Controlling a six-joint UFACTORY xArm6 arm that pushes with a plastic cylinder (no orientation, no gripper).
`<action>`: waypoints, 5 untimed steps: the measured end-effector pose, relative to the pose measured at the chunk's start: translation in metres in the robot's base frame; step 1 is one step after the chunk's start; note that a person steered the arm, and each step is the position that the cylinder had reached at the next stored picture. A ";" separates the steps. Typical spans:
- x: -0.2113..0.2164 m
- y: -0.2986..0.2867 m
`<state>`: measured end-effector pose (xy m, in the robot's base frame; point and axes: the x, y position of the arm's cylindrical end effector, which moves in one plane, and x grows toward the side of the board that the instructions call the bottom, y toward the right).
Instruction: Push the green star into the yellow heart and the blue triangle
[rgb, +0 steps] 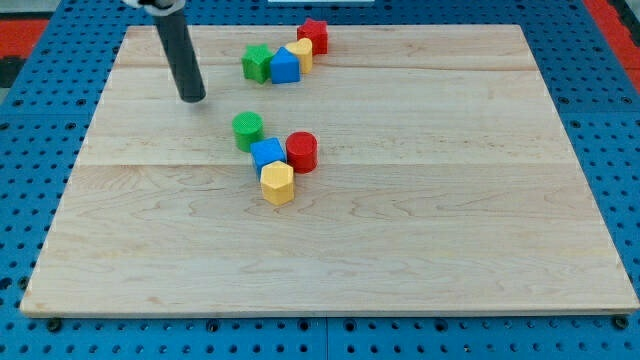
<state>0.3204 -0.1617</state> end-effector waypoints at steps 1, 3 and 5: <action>-0.041 0.001; -0.057 0.034; -0.037 0.116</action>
<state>0.2833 -0.0453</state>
